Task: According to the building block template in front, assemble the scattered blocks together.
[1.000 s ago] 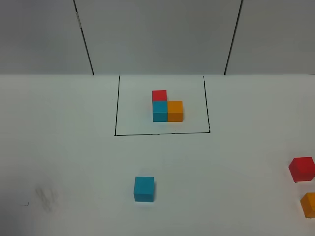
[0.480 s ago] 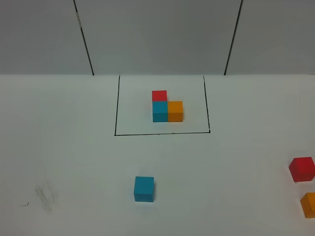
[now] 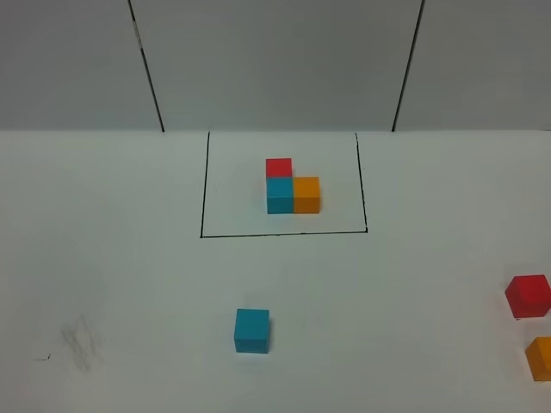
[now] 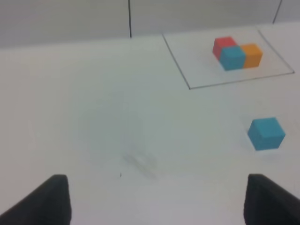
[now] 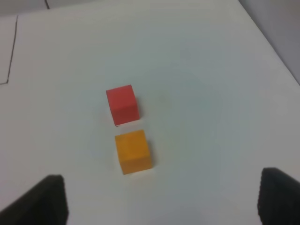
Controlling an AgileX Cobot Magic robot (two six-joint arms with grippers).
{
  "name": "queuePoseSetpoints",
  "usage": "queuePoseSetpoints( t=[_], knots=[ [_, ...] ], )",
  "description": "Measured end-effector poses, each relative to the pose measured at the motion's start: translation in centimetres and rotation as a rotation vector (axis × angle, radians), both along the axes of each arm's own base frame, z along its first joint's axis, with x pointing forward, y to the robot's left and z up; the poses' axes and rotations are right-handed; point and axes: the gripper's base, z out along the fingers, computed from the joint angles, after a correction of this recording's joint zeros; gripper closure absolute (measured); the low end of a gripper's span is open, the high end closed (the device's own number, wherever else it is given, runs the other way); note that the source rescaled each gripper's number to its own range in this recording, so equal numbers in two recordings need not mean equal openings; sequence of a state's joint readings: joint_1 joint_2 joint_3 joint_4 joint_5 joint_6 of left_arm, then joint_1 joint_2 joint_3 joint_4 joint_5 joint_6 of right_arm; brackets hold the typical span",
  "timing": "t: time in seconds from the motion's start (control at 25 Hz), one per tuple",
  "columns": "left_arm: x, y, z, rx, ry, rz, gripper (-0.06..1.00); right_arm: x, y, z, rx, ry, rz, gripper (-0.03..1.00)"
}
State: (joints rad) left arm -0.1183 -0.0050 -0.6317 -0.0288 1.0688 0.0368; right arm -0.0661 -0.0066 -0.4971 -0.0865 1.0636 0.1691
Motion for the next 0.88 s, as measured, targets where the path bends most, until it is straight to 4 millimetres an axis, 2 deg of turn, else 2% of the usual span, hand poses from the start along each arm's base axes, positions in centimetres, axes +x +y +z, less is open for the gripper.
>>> queuePoseSetpoints(
  t=[0.28, 0.88],
  knots=[
    [1.5, 0.1, -3.3, -0.021, 0.138, 0.06, 0.09, 0.0, 0.0, 0.0, 0.0, 0.0, 0.0, 0.2],
    [1.5, 0.1, -3.4, -0.03, 0.144, 0.065, 0.09, 0.0, 0.0, 0.0, 0.0, 0.0, 0.0, 0.2]
  ],
)
